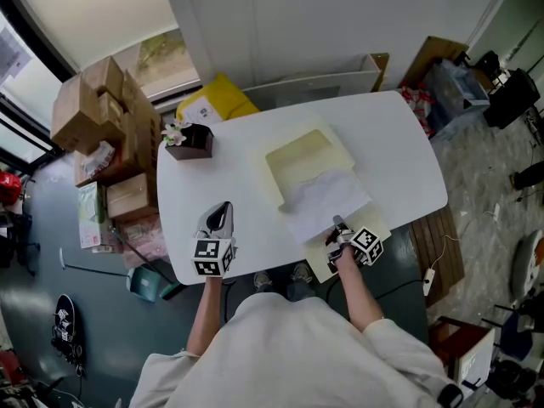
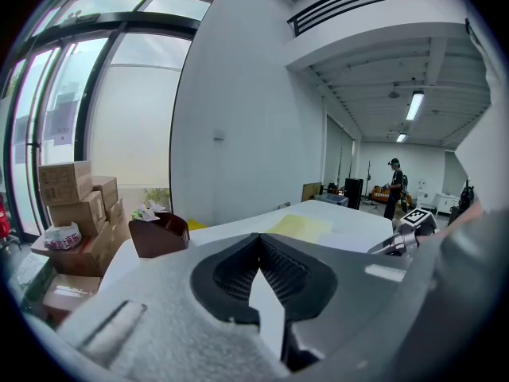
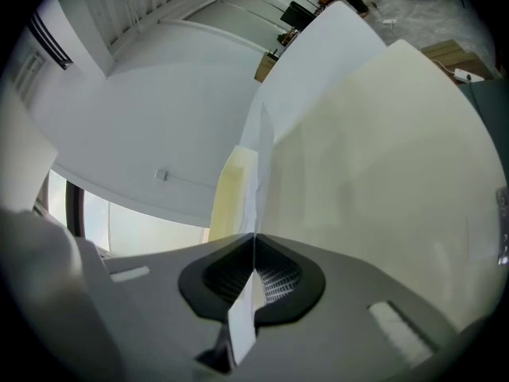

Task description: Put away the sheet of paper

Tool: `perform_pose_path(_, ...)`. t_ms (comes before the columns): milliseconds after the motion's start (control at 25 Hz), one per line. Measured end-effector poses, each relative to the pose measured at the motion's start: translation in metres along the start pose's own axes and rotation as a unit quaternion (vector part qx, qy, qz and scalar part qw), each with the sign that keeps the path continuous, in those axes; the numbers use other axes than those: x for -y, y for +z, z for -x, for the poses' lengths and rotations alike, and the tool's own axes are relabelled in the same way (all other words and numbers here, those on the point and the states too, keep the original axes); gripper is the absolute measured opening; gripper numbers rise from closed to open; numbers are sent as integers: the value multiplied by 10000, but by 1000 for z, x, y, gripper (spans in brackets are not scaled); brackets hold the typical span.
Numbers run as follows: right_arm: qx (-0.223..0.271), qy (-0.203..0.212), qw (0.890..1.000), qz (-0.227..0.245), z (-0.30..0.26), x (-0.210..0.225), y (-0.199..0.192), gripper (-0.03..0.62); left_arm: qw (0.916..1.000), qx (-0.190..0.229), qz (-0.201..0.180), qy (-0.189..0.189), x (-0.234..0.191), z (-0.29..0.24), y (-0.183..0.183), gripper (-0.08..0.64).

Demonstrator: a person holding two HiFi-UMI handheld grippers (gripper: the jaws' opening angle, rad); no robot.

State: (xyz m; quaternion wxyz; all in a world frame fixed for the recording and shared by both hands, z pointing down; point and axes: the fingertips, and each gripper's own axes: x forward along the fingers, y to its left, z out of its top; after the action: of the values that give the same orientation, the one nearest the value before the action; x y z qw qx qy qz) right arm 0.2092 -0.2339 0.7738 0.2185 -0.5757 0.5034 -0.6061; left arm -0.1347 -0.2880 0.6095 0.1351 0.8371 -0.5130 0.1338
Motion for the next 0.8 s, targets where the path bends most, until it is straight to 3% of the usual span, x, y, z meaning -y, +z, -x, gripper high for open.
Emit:
perform_pose_path(440, -232, 58, 9997, 39, -42, -25, 4, 2, 9997, -32, 82, 247, -14, 2, -3, 5)
perform_pose_path(800, -214, 249, 9990, -289, -73, -45, 4, 2, 9989, -88, 107, 446, -28, 8, -5, 5)
